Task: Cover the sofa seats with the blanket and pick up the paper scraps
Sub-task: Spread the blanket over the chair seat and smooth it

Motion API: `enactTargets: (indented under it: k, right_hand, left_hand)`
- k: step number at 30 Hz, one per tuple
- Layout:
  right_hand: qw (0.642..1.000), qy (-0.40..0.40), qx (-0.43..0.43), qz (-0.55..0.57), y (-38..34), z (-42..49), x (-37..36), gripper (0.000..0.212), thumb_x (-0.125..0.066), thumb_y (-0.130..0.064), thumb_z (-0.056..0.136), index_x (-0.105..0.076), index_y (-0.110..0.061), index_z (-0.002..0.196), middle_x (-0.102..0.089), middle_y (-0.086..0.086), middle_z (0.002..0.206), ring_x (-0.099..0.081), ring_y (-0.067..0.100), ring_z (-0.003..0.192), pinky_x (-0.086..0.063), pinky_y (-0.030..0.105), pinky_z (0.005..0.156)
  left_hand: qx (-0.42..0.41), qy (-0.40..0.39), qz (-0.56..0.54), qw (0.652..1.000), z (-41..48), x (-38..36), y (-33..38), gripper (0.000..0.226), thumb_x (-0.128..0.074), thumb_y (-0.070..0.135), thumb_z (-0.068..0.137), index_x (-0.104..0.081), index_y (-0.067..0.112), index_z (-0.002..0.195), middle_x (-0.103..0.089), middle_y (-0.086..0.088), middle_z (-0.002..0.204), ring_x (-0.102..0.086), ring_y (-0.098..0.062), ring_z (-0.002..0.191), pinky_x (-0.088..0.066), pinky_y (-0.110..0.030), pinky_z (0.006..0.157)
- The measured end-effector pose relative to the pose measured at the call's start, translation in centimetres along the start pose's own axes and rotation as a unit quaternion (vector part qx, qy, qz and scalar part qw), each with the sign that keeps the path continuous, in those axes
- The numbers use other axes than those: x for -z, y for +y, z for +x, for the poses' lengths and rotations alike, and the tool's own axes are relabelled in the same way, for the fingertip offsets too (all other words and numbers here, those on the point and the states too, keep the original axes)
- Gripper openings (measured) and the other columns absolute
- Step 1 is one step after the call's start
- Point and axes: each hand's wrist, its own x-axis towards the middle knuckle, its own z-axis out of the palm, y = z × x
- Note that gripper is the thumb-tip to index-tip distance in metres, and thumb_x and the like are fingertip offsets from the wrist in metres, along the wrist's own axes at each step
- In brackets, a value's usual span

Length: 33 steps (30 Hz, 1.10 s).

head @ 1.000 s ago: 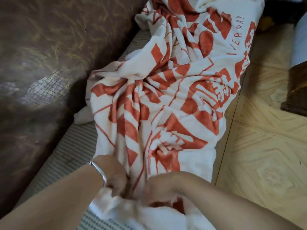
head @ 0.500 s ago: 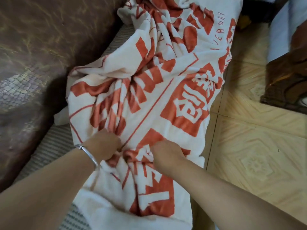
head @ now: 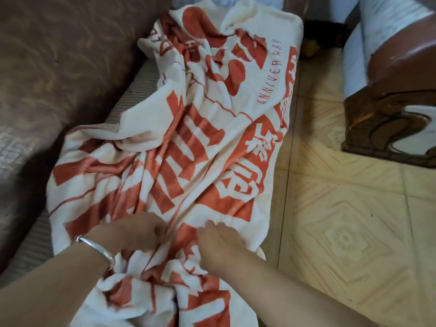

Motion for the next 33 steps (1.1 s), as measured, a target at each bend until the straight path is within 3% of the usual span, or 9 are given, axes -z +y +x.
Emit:
enactTargets:
  k: [4,8,10,14,19,21,24,28,33]
  right_hand:
    - [1.0,-0.003,0.014,-0.004,-0.1,-0.1,-0.5,0.034,-0.037,-0.004,0.097,-0.054,-0.001,0.126,-0.048,0.019,0.133,-0.047,0.036,0.122,-0.041,0.042,0.095]
    - [0.998,-0.059,-0.031,-0.015,0.3,0.0,-0.4,0.033,-0.055,-0.018,0.092,-0.055,-0.007,0.123,-0.051,0.013,0.128,-0.05,0.033,0.117,-0.044,0.041,0.093]
    - [0.992,-0.11,-0.023,-0.05,0.1,0.1,-0.2,0.042,-0.061,-0.027,0.088,-0.053,-0.011,0.125,-0.051,0.01,0.126,-0.048,0.032,0.117,-0.045,0.043,0.096]
    - [0.992,-0.1,-0.004,-0.071,0.1,-0.2,-0.3,0.037,-0.045,-0.016,0.097,-0.049,-0.01,0.133,-0.049,0.009,0.137,-0.046,0.031,0.126,-0.04,0.042,0.1]
    - [0.972,-0.223,-0.076,-0.015,2.4,-2.9,-0.3,0.047,-0.037,-0.019,0.101,-0.034,-0.001,0.144,-0.037,0.016,0.148,-0.038,0.032,0.135,-0.033,0.039,0.108]
    - [0.968,-0.233,-0.092,0.018,3.4,-3.2,-0.4,0.045,-0.035,-0.018,0.102,-0.034,-0.004,0.144,-0.043,0.021,0.14,-0.04,0.031,0.131,-0.031,0.036,0.109]
    - [0.975,-0.161,-0.126,0.085,3.5,-2.3,-0.8,0.036,-0.047,-0.021,0.097,-0.052,-0.004,0.128,-0.052,0.015,0.093,-0.048,0.029,0.099,-0.042,0.036,0.098]
    - [0.952,0.059,-0.174,0.246,3.3,-1.2,-1.1,0.022,-0.05,-0.035,0.091,-0.056,-0.014,0.086,-0.055,0.002,0.083,-0.056,0.023,0.086,-0.043,0.029,0.07]
    - [0.963,0.037,-0.192,0.184,3.6,-1.1,-1.1,0.022,-0.045,-0.012,0.095,-0.058,-0.01,0.113,-0.059,0.01,0.12,-0.059,0.026,0.11,-0.044,0.029,0.078]
  left_hand:
    - [-0.035,-0.105,-0.131,0.985,0.0,1.1,3.5,0.025,-0.069,0.032,0.079,-0.059,0.014,0.095,-0.059,0.004,0.081,-0.054,-0.009,0.067,-0.043,-0.017,0.059]
    - [-0.029,-0.232,0.033,0.972,-0.6,-0.7,5.6,0.05,-0.077,0.044,0.068,-0.053,0.019,0.106,-0.065,0.0,0.105,-0.064,-0.021,0.097,-0.05,-0.03,0.084]
    - [-0.047,-0.208,0.074,0.974,-1.1,-1.3,6.5,0.041,-0.071,0.032,0.076,-0.057,0.011,0.108,-0.066,-0.007,0.11,-0.061,-0.021,0.092,-0.048,-0.023,0.073]
    - [-0.082,-0.242,0.027,0.966,-1.3,-1.5,8.6,0.015,-0.063,0.021,0.08,-0.061,0.013,0.092,-0.055,0.005,0.072,-0.049,-0.014,0.065,-0.034,-0.015,0.049]
    - [-0.174,-0.293,-0.064,0.938,-0.8,-3.3,10.7,0.048,-0.069,0.024,0.081,-0.056,0.01,0.124,-0.061,-0.002,0.125,-0.055,-0.019,0.116,-0.044,-0.03,0.101]
    - [-0.185,-0.291,-0.071,0.936,-0.6,-4.5,11.3,0.049,-0.068,0.026,0.081,-0.056,0.01,0.125,-0.058,-0.005,0.128,-0.053,-0.023,0.118,-0.04,-0.036,0.106]
    - [-0.204,-0.3,-0.127,0.923,-0.7,-4.9,11.2,0.03,-0.067,0.02,0.084,-0.061,0.002,0.107,-0.063,0.002,0.089,-0.056,-0.011,0.086,-0.043,-0.026,0.088]
    - [-0.189,-0.283,-0.22,0.914,-1.4,-4.2,11.3,0.018,-0.068,0.014,0.082,-0.055,0.009,0.07,-0.051,0.021,0.047,-0.045,0.008,0.05,-0.034,-0.009,0.059]
    - [-0.224,-0.276,-0.265,0.896,-1.6,-5.2,13.2,0.019,-0.07,0.013,0.078,-0.059,0.012,0.063,-0.051,0.016,0.053,-0.045,0.005,0.053,-0.037,-0.015,0.065]
